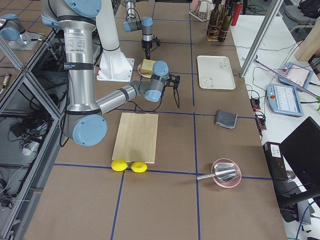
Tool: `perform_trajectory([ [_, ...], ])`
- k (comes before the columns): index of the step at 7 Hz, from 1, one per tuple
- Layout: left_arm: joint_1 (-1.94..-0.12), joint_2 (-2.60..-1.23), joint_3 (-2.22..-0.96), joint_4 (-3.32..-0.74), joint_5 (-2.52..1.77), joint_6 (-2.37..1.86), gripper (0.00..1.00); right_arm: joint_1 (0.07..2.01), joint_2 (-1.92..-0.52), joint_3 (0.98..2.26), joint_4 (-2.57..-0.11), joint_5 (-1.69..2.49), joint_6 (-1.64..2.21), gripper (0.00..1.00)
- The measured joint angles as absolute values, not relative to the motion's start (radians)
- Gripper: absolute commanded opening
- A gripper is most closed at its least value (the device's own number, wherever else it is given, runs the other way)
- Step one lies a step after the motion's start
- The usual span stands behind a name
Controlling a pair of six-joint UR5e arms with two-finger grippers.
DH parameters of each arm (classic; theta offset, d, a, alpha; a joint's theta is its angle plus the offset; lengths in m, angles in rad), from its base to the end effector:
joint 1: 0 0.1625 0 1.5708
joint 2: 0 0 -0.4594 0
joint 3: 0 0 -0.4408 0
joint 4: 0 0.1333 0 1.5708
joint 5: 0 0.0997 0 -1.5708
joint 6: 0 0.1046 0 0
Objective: Make sandwich and place on tray
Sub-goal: 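Move the left gripper to the plate rim nearest it and grasp the rim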
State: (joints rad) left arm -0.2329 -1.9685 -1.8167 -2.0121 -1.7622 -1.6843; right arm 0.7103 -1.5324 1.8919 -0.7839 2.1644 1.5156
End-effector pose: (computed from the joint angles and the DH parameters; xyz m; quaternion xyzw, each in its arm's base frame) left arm 0.6237 -0.2645 0.2813 -0.0510 0.5178 -0.0983 0.8483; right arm -0.3685 -0.4155 0.4113 -0.0343 -0.5729 0.1083 0.8118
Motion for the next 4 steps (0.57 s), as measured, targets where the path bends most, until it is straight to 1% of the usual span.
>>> perform_trajectory([
  [1, -0.233, -1.969, -1.815, -2.012, -1.762, -1.684, 0.0, 0.71, -1.532, 1.892, -0.784, 2.164, 1.516, 1.0],
  [4, -0.233, -1.971, -1.822, -2.014, -1.764, -1.688, 0.0, 0.71, -1.532, 1.894, -0.784, 2.164, 1.516, 1.0],
])
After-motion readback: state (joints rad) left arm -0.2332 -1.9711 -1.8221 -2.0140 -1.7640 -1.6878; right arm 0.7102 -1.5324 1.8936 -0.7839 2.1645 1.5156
